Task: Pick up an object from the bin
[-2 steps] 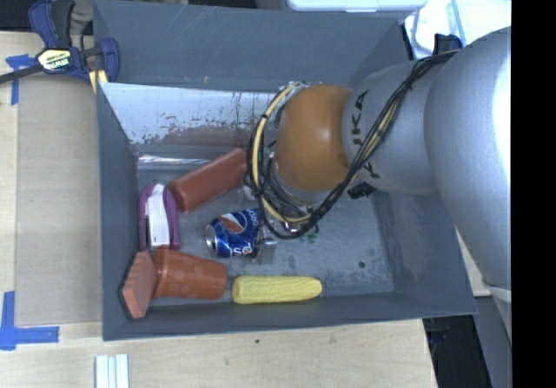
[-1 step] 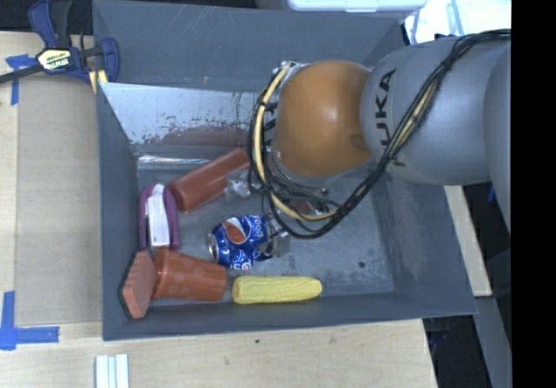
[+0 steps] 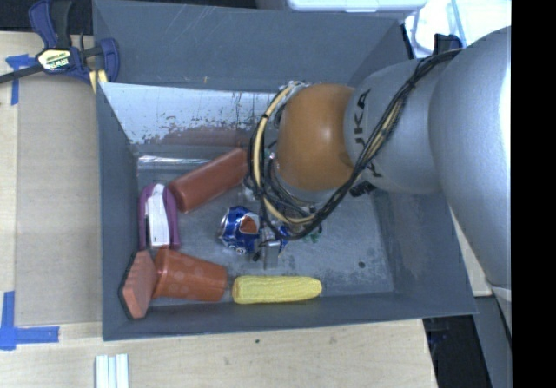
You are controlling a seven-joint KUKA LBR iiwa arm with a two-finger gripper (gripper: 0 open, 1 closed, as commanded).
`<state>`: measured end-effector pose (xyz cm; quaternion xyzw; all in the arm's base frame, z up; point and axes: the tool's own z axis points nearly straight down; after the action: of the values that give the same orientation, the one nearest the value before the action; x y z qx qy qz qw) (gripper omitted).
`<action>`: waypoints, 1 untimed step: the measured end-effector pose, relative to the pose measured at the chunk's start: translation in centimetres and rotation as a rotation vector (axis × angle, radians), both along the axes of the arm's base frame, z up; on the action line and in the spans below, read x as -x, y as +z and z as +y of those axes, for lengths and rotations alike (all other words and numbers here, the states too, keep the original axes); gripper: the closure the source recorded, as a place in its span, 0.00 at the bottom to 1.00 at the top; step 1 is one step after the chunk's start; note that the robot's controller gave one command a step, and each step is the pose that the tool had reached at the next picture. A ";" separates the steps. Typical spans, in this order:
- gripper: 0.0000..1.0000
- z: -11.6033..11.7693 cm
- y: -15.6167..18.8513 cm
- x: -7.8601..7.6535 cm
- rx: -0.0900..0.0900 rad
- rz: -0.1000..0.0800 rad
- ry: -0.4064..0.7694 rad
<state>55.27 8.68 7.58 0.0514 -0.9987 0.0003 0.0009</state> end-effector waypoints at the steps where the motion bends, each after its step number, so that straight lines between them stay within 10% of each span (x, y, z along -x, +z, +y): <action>1: 0.00 2.5 -0.1 1.5 0.006 -0.019 0.679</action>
Offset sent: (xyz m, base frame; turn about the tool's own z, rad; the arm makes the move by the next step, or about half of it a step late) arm -0.0023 0.0041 0.0003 -0.0607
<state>53.82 11.15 7.43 0.3812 -0.9245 0.0038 -0.0086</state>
